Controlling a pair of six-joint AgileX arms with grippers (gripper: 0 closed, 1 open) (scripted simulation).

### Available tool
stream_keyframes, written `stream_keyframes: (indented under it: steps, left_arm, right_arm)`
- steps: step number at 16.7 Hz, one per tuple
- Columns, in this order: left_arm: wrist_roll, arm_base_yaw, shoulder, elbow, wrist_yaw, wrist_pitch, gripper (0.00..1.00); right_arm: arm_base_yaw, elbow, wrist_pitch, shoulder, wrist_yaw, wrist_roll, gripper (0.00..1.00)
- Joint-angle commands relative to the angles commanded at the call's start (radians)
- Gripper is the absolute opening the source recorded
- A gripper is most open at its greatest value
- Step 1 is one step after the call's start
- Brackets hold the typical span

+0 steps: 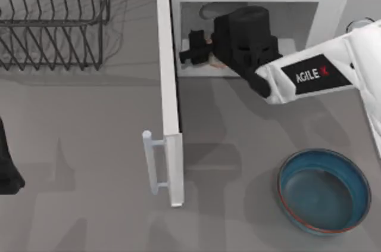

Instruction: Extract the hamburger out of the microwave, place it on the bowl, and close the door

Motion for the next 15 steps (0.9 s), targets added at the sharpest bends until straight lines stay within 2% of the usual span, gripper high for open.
stream_keyframes:
  steps: [3,11,15]
  left_arm:
    - [0.0,0.0,0.0,0.0,0.0,0.0,1.0]
    - [0.0,0.0,0.0,0.0,0.0,0.0,1.0]
    - [0.0,0.0,0.0,0.0,0.0,0.0,1.0]
  right_arm:
    - [0.044,-0.129,0.069,-0.06,0.04,0.017,0.0]
    - [0.217,-0.679,0.339,-0.295,0.197,0.083,0.0]
    - [0.267,-0.807,0.419,-0.364,0.243,0.102,0.0]
